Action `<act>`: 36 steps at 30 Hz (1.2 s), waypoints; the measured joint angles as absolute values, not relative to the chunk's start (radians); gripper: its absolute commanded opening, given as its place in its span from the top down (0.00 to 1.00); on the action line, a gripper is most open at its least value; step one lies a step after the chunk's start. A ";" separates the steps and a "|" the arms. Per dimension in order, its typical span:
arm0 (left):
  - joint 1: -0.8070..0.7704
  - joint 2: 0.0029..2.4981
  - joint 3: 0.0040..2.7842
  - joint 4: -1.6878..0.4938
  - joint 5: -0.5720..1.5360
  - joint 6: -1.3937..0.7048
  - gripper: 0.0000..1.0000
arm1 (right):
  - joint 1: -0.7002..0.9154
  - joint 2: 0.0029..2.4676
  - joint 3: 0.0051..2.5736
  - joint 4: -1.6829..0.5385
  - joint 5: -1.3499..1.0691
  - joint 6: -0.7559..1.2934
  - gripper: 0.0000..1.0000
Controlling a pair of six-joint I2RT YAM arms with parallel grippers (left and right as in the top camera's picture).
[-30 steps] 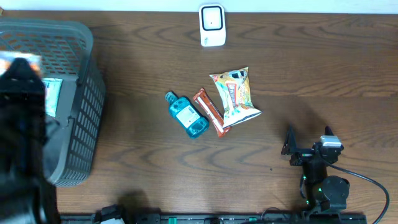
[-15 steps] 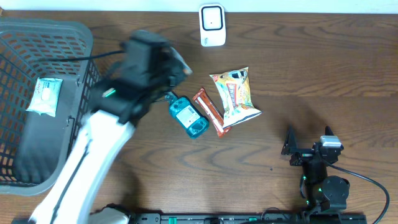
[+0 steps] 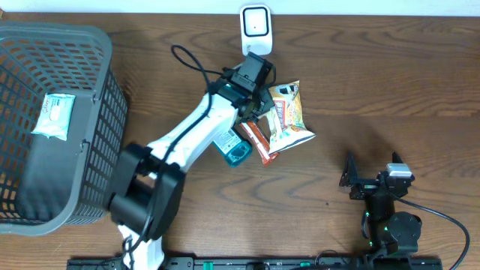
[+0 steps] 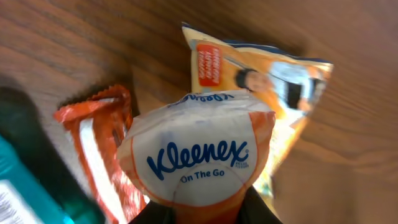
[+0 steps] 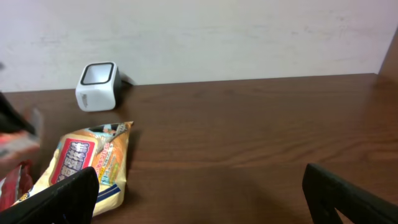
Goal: Scan the item barcode
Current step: 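Carry the Kleenex pack to the table and release it near the snack bar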
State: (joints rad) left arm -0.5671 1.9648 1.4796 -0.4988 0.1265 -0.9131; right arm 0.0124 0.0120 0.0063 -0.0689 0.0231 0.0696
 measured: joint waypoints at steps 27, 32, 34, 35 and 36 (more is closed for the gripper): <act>-0.567 2.078 1.480 -0.661 0.073 -0.949 0.03 | 0.012 0.012 0.006 -0.069 0.023 0.070 0.01; -0.567 1.949 1.480 -0.662 0.072 -0.941 0.00 | 0.012 0.012 0.006 -0.069 0.023 0.070 0.01; -0.566 1.871 1.487 -0.652 0.073 -0.926 0.01 | 0.012 0.012 0.006 -0.069 0.023 0.070 0.01; -0.567 1.816 1.493 -0.637 0.072 -0.909 0.01 | 0.012 0.012 0.006 -0.069 0.023 0.070 0.01; -0.567 1.768 1.499 -0.623 0.072 -0.888 0.01 | 0.012 0.012 0.006 -0.069 0.023 0.070 0.01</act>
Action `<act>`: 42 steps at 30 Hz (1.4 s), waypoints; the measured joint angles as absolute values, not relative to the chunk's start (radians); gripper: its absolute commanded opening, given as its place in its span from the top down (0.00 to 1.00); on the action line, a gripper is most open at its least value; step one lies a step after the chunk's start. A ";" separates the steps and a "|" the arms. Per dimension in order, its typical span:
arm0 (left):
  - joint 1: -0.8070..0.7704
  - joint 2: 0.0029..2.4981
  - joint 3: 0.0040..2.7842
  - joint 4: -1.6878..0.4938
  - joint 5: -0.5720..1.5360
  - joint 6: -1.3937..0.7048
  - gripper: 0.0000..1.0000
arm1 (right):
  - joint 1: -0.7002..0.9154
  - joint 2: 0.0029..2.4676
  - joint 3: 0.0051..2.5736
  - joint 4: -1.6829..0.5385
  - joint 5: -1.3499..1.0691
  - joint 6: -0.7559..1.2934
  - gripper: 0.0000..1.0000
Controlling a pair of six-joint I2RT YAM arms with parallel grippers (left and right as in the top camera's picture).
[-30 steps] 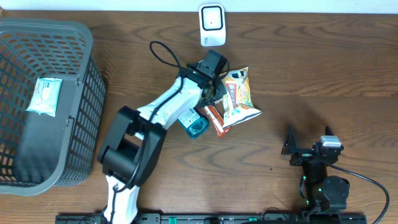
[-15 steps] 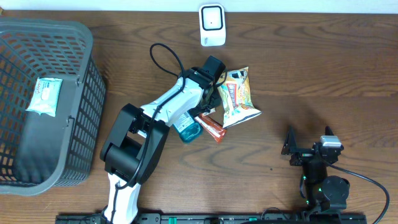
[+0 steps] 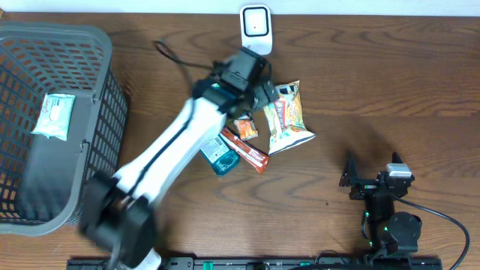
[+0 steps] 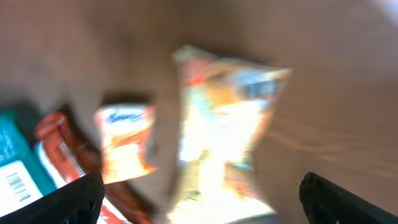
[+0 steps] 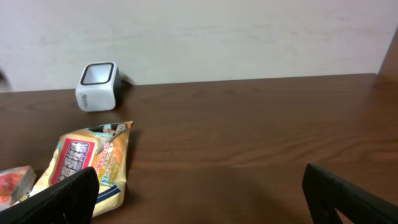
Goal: Scan the item barcode
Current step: 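Carry the Kleenex pack to the table and release it near the snack bar, then return the left gripper into the basket toward the mint-green wipes pack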
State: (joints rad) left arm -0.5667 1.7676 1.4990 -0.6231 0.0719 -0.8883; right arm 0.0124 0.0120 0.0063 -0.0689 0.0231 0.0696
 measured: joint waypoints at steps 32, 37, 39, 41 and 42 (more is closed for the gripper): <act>-0.060 1.159 1.525 -0.931 -0.112 -0.680 0.02 | 0.012 0.012 0.006 -0.068 0.023 0.070 0.01; -0.002 1.159 1.525 -0.955 -0.112 -0.680 0.02 | 0.012 0.012 0.006 -0.069 0.023 0.070 0.01; 0.007 1.159 1.525 -0.966 -0.112 -0.681 0.02 | 0.012 0.012 0.006 -0.069 0.023 0.070 0.01; 0.011 1.159 1.525 -0.969 -0.112 -0.681 0.02 | 0.012 0.012 0.006 -0.069 0.023 0.070 0.01; 0.012 1.159 1.525 -0.968 -0.112 -0.680 0.02 | 0.012 0.012 0.006 -0.069 0.023 0.070 0.01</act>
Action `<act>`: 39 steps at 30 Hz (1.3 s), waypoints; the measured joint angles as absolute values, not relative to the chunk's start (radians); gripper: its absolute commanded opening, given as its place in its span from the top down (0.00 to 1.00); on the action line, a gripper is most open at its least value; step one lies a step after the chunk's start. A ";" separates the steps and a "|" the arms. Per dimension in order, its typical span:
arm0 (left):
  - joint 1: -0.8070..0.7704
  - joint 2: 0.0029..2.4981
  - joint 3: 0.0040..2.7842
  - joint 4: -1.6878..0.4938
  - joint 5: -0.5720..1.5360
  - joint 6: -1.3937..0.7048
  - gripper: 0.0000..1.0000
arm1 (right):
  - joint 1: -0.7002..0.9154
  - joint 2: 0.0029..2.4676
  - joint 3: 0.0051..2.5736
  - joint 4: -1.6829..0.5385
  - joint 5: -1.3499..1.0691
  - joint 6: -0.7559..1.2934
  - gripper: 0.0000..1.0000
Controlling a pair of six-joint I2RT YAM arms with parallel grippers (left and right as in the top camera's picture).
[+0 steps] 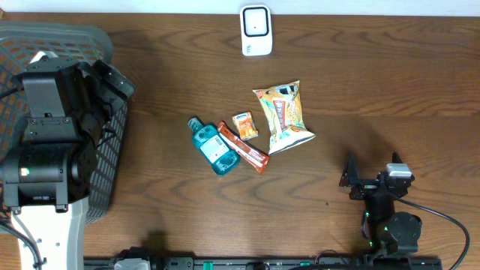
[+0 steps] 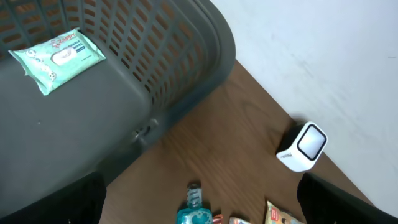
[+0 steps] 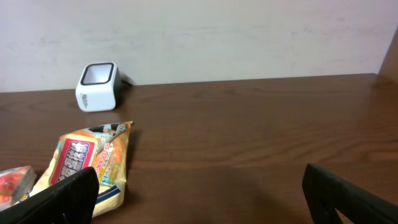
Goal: Scan the item barcode
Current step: 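Return the left gripper into the basket toward the mint-green wipes pack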
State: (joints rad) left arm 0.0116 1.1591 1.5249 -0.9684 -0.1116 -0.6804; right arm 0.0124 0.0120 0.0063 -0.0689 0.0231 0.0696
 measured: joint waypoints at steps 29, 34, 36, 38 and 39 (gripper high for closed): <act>0.580 1.439 1.518 -0.994 -0.078 -0.761 0.02 | 0.012 0.012 0.006 -0.069 0.023 0.069 0.01; 0.581 1.552 1.478 -0.964 -0.063 -0.792 0.02 | 0.012 0.012 0.006 -0.069 0.023 0.070 0.01; 0.581 1.607 1.470 -0.945 -0.057 -0.794 0.02 | 0.012 0.012 0.006 -0.069 0.023 0.070 0.01; 0.581 1.654 1.464 -0.931 -0.056 -0.798 0.02 | 0.012 0.012 0.006 -0.069 0.023 0.070 0.01; 0.581 1.681 1.463 -0.923 -0.054 -0.801 0.02 | 0.012 0.012 0.006 -0.069 0.023 0.070 0.01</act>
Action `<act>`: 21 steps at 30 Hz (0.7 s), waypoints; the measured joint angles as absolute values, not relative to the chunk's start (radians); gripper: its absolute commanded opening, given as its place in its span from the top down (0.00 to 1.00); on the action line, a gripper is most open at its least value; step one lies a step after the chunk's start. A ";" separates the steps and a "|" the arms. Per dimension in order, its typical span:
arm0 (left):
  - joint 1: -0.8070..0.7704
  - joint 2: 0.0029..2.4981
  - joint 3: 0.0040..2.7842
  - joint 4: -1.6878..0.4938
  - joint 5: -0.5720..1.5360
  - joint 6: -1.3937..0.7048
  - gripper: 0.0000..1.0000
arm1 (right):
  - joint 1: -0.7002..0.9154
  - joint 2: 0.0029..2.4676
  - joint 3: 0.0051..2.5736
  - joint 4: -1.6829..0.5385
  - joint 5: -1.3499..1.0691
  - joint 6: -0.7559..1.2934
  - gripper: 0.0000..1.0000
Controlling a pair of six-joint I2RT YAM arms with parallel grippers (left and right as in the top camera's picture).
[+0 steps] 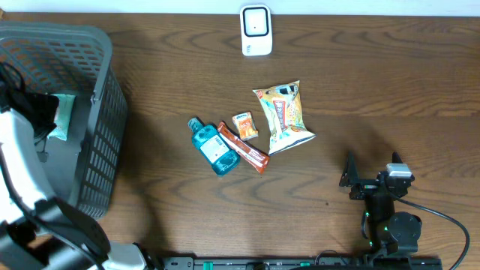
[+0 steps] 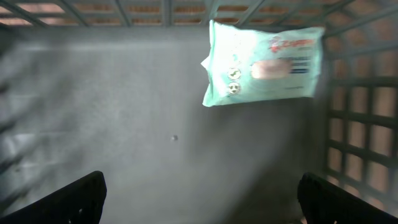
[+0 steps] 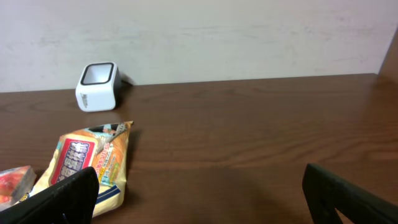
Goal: Scan the item barcode
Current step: 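Return the left gripper into the basket toward the mint-green wipes pack, then grasp the mint-green wipes pack in the basket with the left gripper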
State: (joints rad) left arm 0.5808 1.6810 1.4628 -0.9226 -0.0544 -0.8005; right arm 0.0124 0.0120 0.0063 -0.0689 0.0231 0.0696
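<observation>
My left gripper (image 2: 199, 200) is open inside the grey basket (image 1: 101, 112), over its bare floor. A mint-green pack of wipes (image 2: 264, 62) lies just ahead of the fingers, against the mesh wall. In the overhead view the left gripper (image 1: 39, 111) covers part of the wipes pack (image 1: 63, 116). The white scanner (image 1: 255, 30) stands at the table's far edge. My right gripper (image 3: 199, 194) is open and empty, resting low at the front right (image 1: 371, 184).
Mid-table lie a teal bottle (image 1: 214, 148), an orange bar (image 1: 244, 149), a small Kleenex pack (image 1: 244, 125) and a yellow snack bag (image 1: 283, 116). The snack bag (image 3: 84, 163) and the scanner (image 3: 98, 86) show in the right wrist view. The basket's walls surround the left gripper.
The left arm was raised above the basket's right side, with table and scanner in its view. Now its open gripper is down inside the basket, close to the wipes pack. The right arm has not moved.
My left gripper was shut on the Kleenex pack just below the scanner. Then the pack lay on the table beside the orange bar and the gripper was open. Afterwards the arm stood over the basket, and now it is inside it by the wipes.
</observation>
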 measured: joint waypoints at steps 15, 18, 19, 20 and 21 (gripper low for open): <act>0.581 1.803 1.463 -0.770 -0.059 -0.783 0.02 | 0.012 0.012 0.006 -0.069 0.023 0.070 0.01; 0.581 1.826 1.463 -0.759 -0.091 -0.780 0.02 | 0.012 0.012 0.006 -0.069 0.023 0.069 0.01; 0.581 1.836 1.463 -0.759 -0.111 -0.778 0.02 | 0.012 0.012 0.006 -0.068 0.023 0.069 0.01; 0.581 1.844 1.462 -0.758 -0.125 -0.776 0.02 | 0.012 0.012 0.006 -0.069 0.023 0.070 0.01; 0.581 1.853 1.462 -0.759 -0.142 -0.772 0.02 | 0.012 0.012 0.006 -0.069 0.023 0.069 0.01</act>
State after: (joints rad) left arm 0.5808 1.8534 1.4624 -0.7586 -0.1425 -0.7715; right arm 0.0124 0.0120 0.0063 -0.0689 0.0231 0.0692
